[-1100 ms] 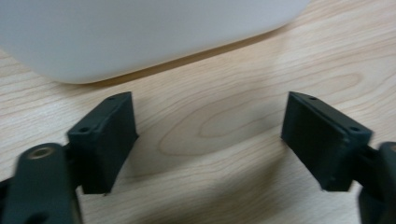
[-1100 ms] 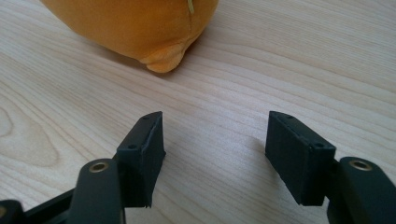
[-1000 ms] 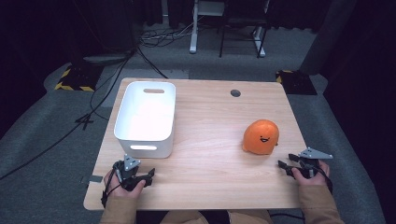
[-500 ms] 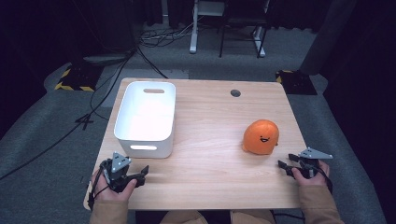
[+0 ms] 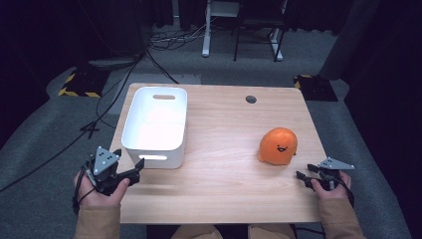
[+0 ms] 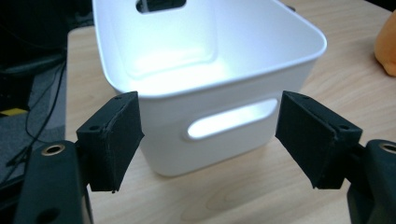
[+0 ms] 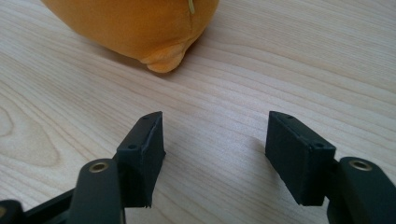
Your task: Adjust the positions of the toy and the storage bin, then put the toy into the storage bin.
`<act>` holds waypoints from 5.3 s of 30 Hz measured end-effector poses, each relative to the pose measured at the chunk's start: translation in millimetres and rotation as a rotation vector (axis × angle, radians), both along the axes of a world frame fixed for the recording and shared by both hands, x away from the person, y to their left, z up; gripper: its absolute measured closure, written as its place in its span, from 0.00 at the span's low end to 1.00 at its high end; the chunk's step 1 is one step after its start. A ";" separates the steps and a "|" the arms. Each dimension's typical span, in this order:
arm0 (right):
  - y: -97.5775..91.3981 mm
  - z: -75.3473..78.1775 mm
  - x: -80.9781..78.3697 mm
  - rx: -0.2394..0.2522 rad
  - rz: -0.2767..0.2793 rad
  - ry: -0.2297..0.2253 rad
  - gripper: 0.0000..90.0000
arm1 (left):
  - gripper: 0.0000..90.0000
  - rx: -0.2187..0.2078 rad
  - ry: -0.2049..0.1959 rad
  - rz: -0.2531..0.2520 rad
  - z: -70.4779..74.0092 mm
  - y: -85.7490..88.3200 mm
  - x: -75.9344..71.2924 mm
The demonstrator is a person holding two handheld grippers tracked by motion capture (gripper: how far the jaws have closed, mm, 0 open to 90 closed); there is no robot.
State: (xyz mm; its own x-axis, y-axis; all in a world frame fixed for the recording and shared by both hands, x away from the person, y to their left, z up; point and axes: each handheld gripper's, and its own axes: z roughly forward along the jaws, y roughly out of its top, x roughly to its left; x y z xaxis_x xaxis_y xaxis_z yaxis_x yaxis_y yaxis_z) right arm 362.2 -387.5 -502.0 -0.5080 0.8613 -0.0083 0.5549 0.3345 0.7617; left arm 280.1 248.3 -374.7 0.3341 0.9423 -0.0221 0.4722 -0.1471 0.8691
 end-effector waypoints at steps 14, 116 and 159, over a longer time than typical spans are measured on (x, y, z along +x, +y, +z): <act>-0.1 0.0 0.0 0.000 0.001 -0.001 0.42 | 0.28 -0.041 0.007 0.064 9.0 17.6 51.4; 1.2 -0.1 -1.0 -0.002 0.015 -0.001 0.42 | 0.38 -0.073 0.010 -0.332 -30.6 -146.8 -26.5; 1.0 5.0 -5.8 -0.020 -0.001 0.006 0.47 | 0.23 0.157 0.248 -0.143 -113.7 -52.3 78.1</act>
State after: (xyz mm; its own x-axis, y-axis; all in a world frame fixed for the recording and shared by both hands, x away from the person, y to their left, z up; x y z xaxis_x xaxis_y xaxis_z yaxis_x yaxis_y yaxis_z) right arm 356.4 -386.5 -496.9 -0.5072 0.8615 -0.0226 0.5595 0.3491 0.7517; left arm 358.2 196.0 -488.4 0.4664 0.8843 0.0221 0.6313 -0.3502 0.6920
